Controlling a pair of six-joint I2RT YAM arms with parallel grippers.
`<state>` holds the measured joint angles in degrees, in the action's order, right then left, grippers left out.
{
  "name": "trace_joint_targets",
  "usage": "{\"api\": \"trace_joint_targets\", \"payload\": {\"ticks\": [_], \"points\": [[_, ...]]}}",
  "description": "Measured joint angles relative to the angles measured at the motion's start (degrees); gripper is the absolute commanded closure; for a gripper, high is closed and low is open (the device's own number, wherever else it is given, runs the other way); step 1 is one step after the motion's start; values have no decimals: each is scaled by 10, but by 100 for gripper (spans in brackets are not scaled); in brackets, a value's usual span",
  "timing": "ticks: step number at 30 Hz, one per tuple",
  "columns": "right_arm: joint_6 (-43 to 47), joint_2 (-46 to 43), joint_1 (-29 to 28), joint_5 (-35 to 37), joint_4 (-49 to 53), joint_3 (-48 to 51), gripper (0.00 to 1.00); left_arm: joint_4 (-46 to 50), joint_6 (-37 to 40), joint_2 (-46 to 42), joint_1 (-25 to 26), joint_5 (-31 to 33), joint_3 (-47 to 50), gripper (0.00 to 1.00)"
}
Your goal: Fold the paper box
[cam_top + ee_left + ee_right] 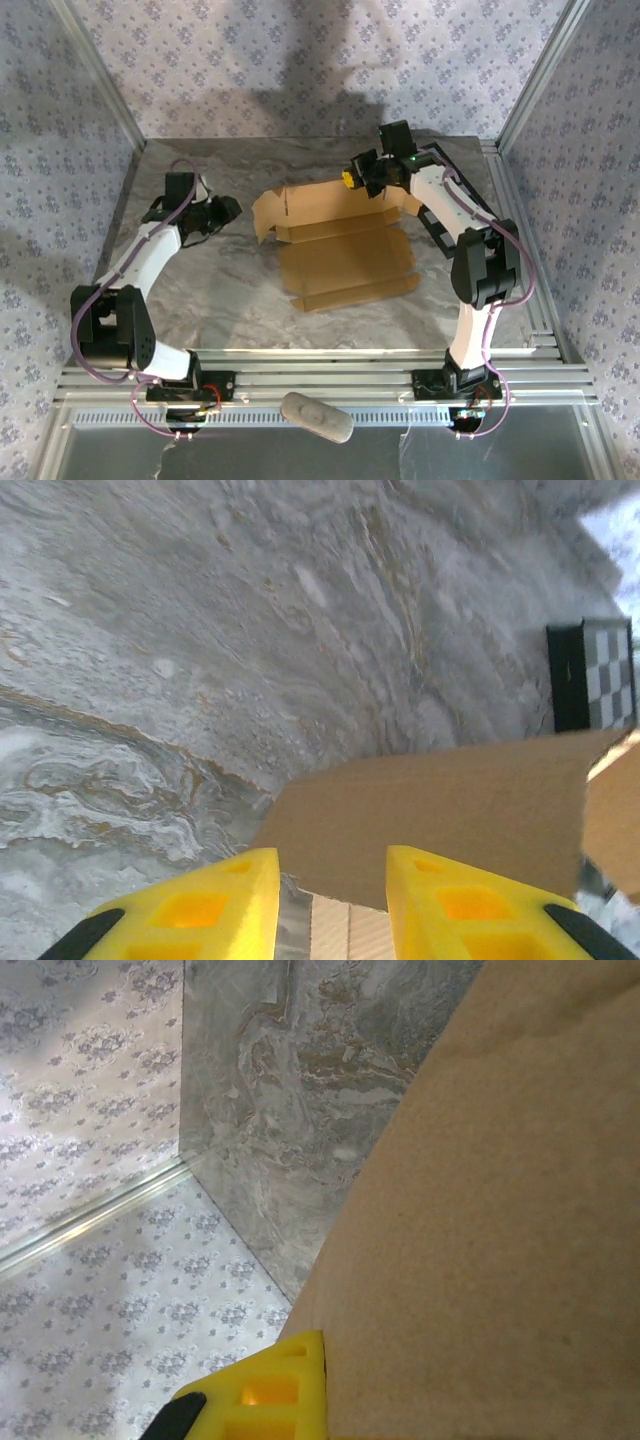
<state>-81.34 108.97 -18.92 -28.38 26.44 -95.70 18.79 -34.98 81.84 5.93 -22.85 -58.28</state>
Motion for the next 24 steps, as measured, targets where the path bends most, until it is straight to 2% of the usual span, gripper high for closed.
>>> {"api": "trace_joint_targets", "payload": {"ticks": [5, 7, 10, 20, 22, 24], "points": [[9, 14, 0, 0, 8, -23, 100, -6, 94, -56, 54, 22, 27, 50], [13, 21, 0, -1, 12, -32, 100, -15, 118, -109, 58, 28, 58, 44], [13, 27, 0, -2, 17, -38, 100, -21, 148, -146, 59, 37, 71, 41], [13, 28, 0, -9, 19, -39, 100, -9, 205, -20, 102, 91, 33, 40], [13, 28, 0, -10, 19, -39, 100, -8, 204, 8, 110, 119, 11, 43], [13, 28, 0, -10, 19, -39, 100, -9, 196, 27, 114, 137, -5, 51]]}}
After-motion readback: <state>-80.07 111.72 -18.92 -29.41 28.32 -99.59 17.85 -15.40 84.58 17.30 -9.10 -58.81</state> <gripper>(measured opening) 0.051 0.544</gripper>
